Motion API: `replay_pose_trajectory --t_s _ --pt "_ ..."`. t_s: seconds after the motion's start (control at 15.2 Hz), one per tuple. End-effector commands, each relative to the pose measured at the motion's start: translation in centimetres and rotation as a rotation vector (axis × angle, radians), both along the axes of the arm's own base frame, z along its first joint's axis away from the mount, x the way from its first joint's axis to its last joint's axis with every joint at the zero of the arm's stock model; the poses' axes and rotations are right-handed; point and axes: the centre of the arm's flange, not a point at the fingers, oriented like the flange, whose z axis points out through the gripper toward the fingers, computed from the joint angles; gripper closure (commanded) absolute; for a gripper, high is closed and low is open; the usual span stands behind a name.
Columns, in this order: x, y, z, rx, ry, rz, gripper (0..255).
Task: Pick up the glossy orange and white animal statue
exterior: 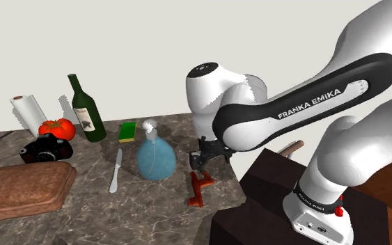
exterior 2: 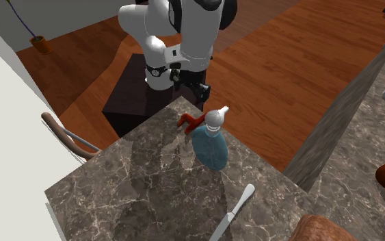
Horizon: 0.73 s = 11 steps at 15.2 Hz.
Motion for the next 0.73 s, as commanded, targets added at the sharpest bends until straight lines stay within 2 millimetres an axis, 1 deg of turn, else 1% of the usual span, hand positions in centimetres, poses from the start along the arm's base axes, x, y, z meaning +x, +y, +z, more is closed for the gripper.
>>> replay_pose_trajectory --t_s 0.0,0.33,0.66 --pt "0.4 1.6 -1.6 -0.005 -0.013 -0.062 0" --pt "2.5 5.8 -6.0 -0.023 -0.040 -0.198 0" --pt "2.5 5.8 -8.6 -0.023 -0.040 -0.198 0"
